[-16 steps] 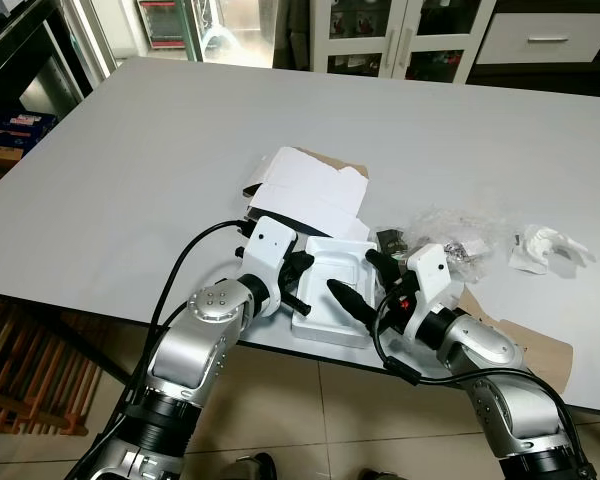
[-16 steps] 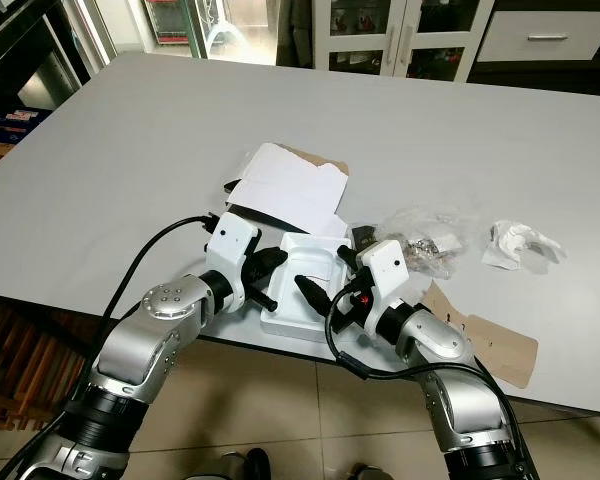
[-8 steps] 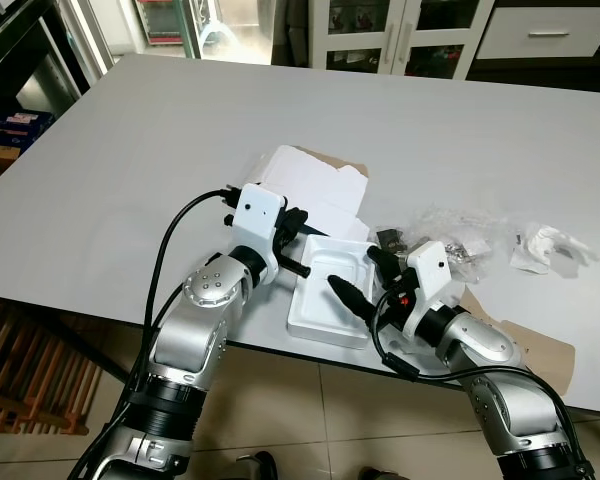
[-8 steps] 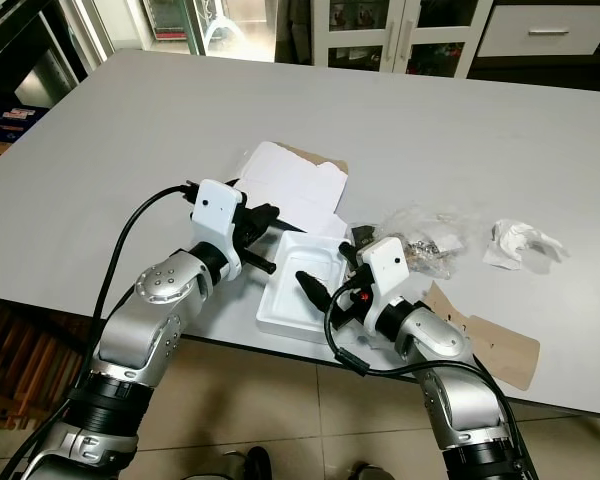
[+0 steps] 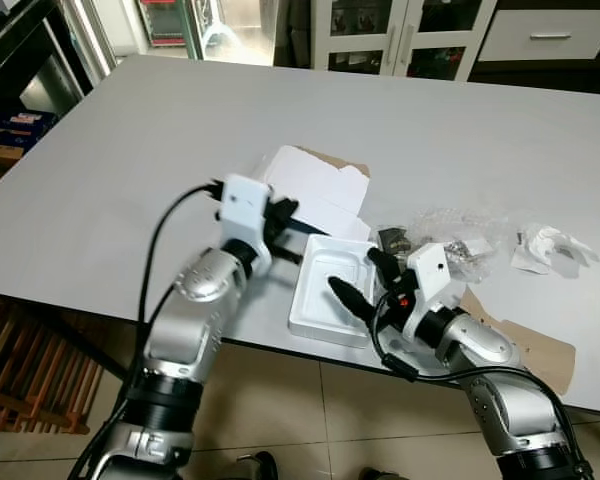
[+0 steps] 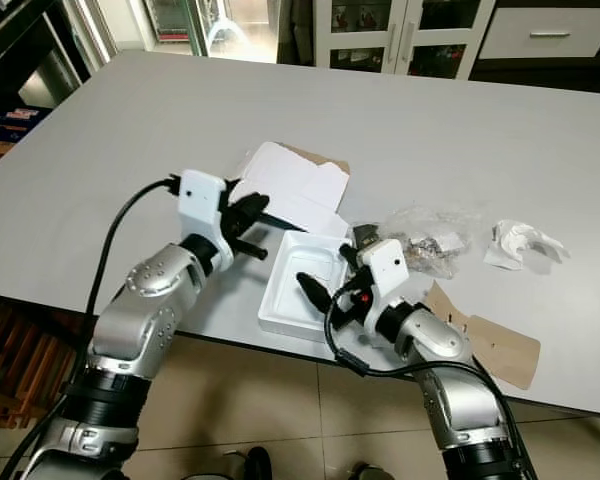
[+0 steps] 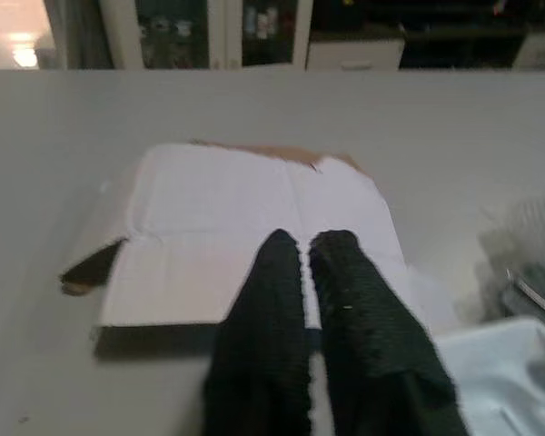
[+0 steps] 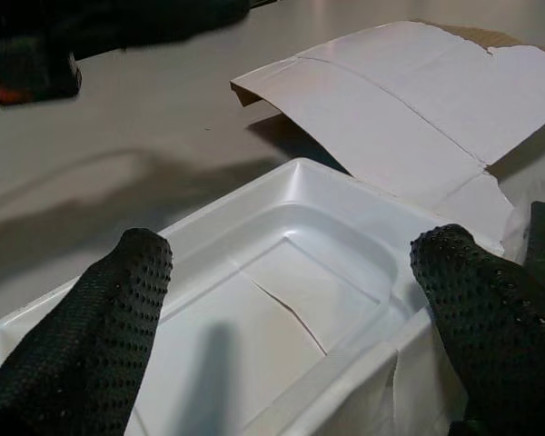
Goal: Picking trash to rubbish bin
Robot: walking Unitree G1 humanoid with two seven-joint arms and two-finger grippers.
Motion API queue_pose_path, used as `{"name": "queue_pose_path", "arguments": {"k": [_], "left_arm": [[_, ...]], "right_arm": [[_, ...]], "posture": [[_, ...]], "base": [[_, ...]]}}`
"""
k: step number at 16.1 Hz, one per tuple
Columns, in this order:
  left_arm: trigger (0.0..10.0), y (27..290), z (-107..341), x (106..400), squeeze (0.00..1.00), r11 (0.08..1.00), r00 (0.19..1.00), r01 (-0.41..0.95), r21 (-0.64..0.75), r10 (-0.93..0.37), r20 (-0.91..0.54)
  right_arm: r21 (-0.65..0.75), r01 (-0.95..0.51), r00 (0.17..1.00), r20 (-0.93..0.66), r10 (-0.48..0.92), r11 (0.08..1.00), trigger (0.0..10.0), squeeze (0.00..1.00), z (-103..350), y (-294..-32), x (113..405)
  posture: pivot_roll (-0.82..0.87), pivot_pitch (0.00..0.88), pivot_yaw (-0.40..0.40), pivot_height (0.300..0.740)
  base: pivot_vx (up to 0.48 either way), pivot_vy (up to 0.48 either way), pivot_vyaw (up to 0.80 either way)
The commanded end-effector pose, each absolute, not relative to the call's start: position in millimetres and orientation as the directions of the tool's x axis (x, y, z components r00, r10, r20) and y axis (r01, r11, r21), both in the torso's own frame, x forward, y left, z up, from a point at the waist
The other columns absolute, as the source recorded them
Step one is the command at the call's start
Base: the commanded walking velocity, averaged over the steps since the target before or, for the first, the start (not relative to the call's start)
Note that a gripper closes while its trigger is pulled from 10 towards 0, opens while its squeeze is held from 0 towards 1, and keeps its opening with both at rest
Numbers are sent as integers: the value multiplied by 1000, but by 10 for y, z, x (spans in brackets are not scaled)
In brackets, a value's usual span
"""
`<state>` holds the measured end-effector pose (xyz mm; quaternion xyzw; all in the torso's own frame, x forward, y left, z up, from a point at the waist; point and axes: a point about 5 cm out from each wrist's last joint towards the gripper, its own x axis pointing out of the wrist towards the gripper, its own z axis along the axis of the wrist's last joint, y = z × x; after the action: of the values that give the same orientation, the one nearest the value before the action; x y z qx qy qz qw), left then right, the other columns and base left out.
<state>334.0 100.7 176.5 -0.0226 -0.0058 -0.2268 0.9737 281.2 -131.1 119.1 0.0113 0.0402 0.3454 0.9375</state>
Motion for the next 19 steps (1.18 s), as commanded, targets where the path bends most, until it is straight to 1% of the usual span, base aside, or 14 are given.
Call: {"name": "queue_pose_path", "arguments": {"k": [1, 2, 4, 8, 9, 11, 14, 19], "left_arm": [[10000, 1053, 1799, 3373, 1000, 903, 906, 423, -80, -422, 26], [10000, 1077, 1809, 3390, 1000, 908, 913, 408, -96, -408, 22], [10000, 1085, 1822, 3396, 1000, 891, 900, 435, -130, -436, 26], [10000, 1076, 1791, 3388, 1000, 881, 892, 449, -146, -453, 10], [10000, 1056, 1766, 3379, 1000, 880, 888, 455, -135, -460, -4], [10000, 1004, 1670, 3357, 1000, 879, 878, 476, -32, -477, -51], [10000, 972, 1638, 3312, 1000, 857, 858, 511, -69, -513, -28], [10000, 1088, 1592, 3327, 1000, 868, 867, 494, -49, -496, -45]], "right_arm": [[49, -641, 763, -68, 643, 766, 10000, 0, 1181, -1316, 2818], [49, -641, 763, -68, 643, 766, 10000, 0, 1179, -1316, 2820], [47, -642, 763, -66, 643, 766, 10000, 0, 1184, -1312, 2825], [44, -641, 763, -64, 643, 766, 10000, 0, 1188, -1315, 2826], [43, -641, 763, -65, 643, 766, 10000, 0, 1189, -1317, 2826], [43, -639, 765, -64, 641, 768, 10000, 0, 1191, -1319, 2830], [43, -636, 768, -63, 638, 770, 10000, 0, 1193, -1322, 2829], [42, -634, 769, -66, 636, 772, 10000, 0, 1192, -1339, 2827]], "posture": [[-64, 121, 81, 740], [-61, 118, 81, 740], [-65, 114, 82, 740], [-67, 111, 82, 740], [-67, 112, 82, 740], [-67, 114, 81, 740], [-68, 118, 81, 740], [-65, 125, 79, 740]], "base": [[0, 0, 0], [0, 0, 0], [0, 0, 0], [0, 0, 0], [0, 0, 0], [0, 0, 0], [0, 0, 0], [0, 0, 0]]}}
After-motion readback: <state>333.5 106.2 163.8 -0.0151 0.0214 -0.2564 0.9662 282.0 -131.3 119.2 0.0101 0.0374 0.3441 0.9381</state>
